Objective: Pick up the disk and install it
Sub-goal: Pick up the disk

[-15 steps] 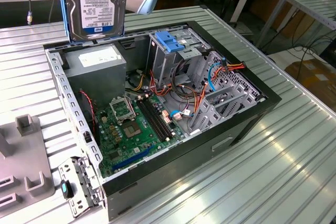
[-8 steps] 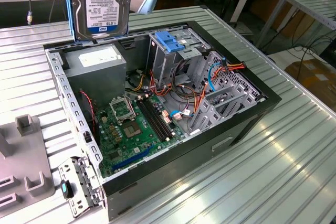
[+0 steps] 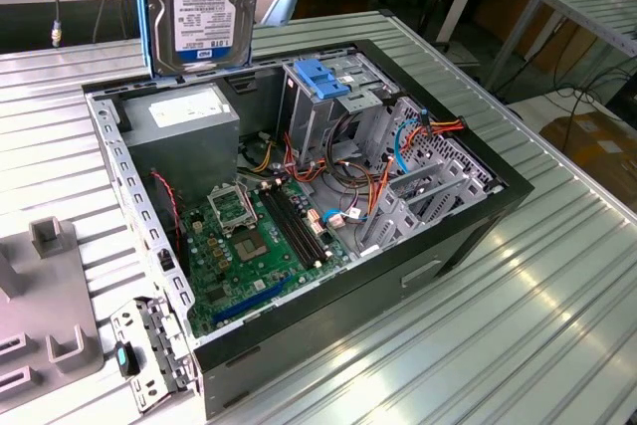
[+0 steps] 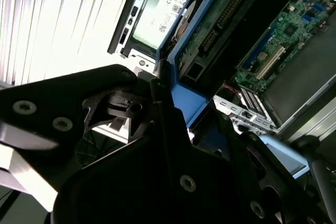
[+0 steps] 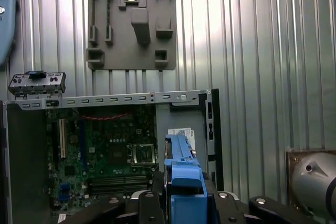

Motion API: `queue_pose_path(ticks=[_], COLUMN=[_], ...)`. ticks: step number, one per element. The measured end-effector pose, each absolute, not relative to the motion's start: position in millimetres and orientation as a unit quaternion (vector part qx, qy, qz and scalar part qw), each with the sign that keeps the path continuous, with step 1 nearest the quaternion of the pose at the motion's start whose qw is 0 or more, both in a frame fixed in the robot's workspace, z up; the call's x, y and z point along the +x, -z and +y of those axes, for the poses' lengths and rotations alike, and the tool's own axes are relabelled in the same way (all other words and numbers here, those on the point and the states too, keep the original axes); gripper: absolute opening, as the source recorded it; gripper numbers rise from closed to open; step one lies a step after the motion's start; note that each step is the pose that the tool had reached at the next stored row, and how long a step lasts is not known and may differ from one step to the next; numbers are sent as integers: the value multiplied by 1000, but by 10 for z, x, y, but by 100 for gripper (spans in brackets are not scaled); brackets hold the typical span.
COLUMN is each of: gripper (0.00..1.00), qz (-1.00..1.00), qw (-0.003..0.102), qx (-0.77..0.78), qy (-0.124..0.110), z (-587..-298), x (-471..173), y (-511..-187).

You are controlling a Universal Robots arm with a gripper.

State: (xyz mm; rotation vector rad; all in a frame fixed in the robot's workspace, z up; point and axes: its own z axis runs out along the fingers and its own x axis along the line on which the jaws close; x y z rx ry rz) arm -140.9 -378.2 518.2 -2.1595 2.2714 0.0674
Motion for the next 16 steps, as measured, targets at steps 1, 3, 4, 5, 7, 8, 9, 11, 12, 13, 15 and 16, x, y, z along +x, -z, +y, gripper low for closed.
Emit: queue_pose_path(ticks=[1, 3, 4, 5, 7, 8, 9, 11, 12, 13, 15, 16], gripper=[37, 37, 37, 37, 37, 37, 37, 37, 37, 37, 37, 37], qz=[725, 725, 725, 725, 725, 725, 725, 725, 725, 725, 725, 725], qw=[3, 3, 3, 3, 3, 3, 3, 3, 3, 3, 3, 3], qx=[-689, -689, -689, -689, -689, -689, -689, -689, -689, -689, -689, -689], qy=[-22, -22, -22, -22, -22, -22, -22, -22, -22, -22, -22, -21], z=[-3783, -3783, -3783, -3783, -3784, -3784, -3784, -3785, -3785, -3786, -3786, -3786], x=[-1398, -1378, -1366, -1356, -1334, -1321, -1310, -1290, -1280, -1269, -1244, -1234], y=[-5182, -5182, -5182, -5182, -5182, -5182, -5182, -5182, -5182, -5181, -5181, -5182])
